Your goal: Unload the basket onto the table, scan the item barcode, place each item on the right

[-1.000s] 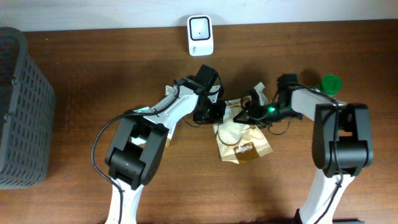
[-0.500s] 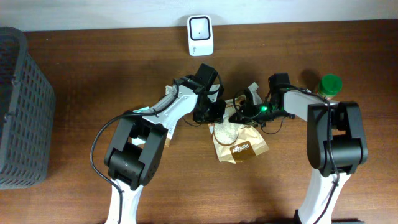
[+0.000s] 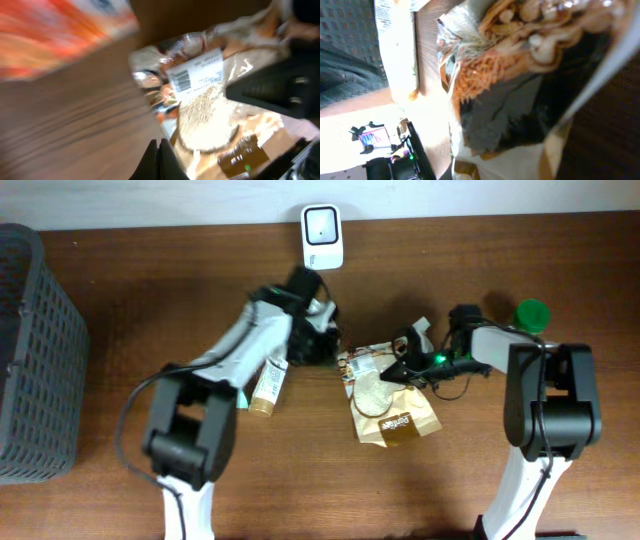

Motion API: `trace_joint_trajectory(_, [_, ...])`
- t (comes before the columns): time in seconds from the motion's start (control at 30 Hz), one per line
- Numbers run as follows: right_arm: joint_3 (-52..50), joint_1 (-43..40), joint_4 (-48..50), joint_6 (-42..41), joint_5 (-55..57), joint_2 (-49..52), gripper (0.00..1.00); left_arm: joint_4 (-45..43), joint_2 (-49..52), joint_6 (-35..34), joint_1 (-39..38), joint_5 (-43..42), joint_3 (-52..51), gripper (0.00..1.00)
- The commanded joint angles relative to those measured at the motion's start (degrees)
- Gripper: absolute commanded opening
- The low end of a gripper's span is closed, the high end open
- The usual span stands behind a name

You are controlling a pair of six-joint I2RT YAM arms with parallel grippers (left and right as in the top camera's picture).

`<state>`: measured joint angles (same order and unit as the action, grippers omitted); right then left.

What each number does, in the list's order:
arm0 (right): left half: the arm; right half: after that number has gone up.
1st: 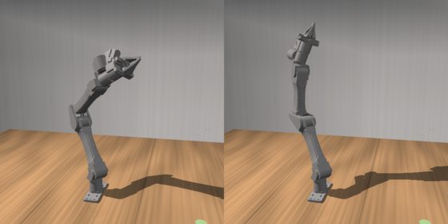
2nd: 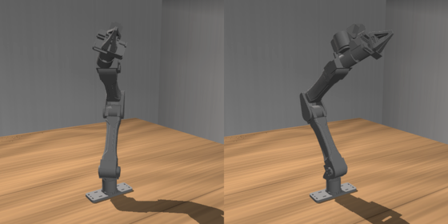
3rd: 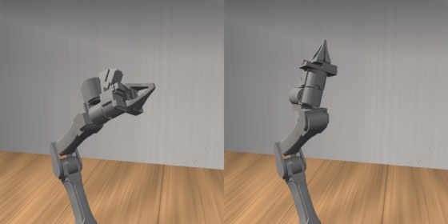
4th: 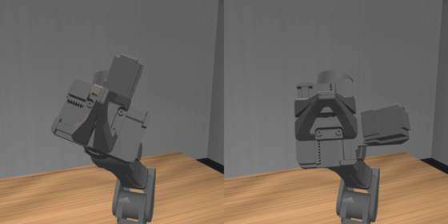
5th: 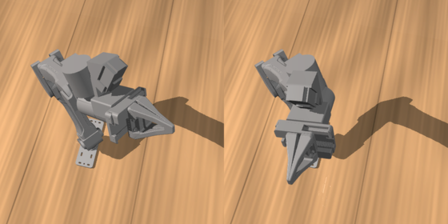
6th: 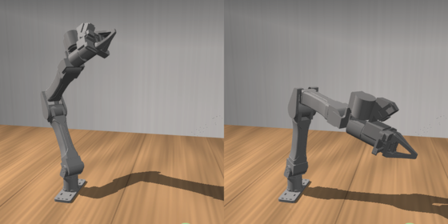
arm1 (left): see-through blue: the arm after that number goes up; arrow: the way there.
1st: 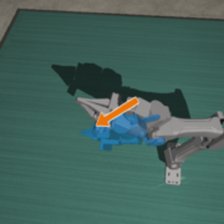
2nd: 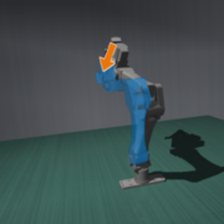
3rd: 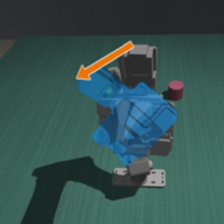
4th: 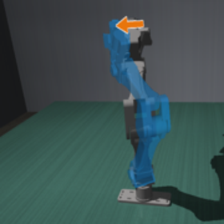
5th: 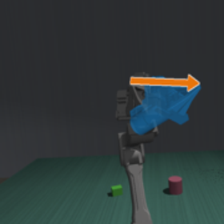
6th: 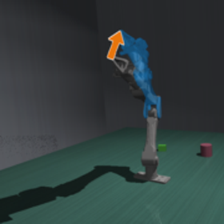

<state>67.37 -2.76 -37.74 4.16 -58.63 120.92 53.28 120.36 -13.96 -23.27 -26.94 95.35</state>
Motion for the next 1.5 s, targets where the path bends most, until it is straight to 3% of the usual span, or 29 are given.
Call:
trace_joint_trajectory(0.0, [-0.2, -0.8, -2.7, 5.1, -7.0, -8.2, 0.04, 3.7, -7.9, 4.7, 7.0, 0.4, 3.9, 0.0])
trace_joint_trajectory(0.13, [-0.2, -1.9, -4.7, 6.1, -9.1, -14.5, 0.04, 5.7, -9.9, 4.7, 14.7, 1.8, 3.9, 0.0])
trace_joint_trajectory(0.3, [-0.2, -4.2, -4.2, 3.3, -16.2, -22.7, 0.04, 7.4, -9.9, 4.7, 20.5, 1.9, 3.9, 0.12])
trace_joint_trajectory(0.4, [-0.2, -4.7, -1.6, -9.0, -16.2, -25.6, 0.04, 7.2, -9.9, 4.7, 21.5, 2.8, 3.9, 0.49])
trace_joint_trajectory(0.57, [-0.2, -4.8, 4.6, -28.0, -18.3, -29.2, 0.04, 7.3, -9.9, 4.7, 21.5, 8.9, 3.9, 0.99])
trace_joint_trajectory(0.73, [-0.2, -4.8, 16.2, -39.9, -20.4, -32.7, 0.04, 7.3, -9.9, 4.7, 21.5, 9.2, 3.9, 0.99])
trace_joint_trajectory(0.97, [-0.2, -3.8, 18.0, -41.1, -16.2, -33.8, 0.04, 7.5, -9.9, 4.7, 21.5, 9.5, 3.9, 0.99])
trace_joint_trajectory(1.1, [3.1, 1.2, 18.6, -37.4, -7.8, -33.9, 0.04, 7.3, -10.0, 4.9, 22.7, 24.4, 3.9, 0.99])
trace_joint_trajectory(1.2, [10.0, 5.6, 11.2, -32.3, 2.6, -33.3, 0.04, 7.3, -10.0, 4.9, 23.7, 34.8, 3.9, 0.99])
trace_joint_trajectory(1.33, [27.4, 13.4, -7.1, -21.8, 23.8, -28.5, 0.04, 7.3, -10.0, 4.9, 23.9, 35.8, 3.9, 0.99])
trace_joint_trajectory(1.47, [40.4, 17.7, -13.8, -16.7, 35.0, -22.6, 0.04, 7.3, -10.0, 4.9, 23.9, 35.8, 3.9, 0.99])
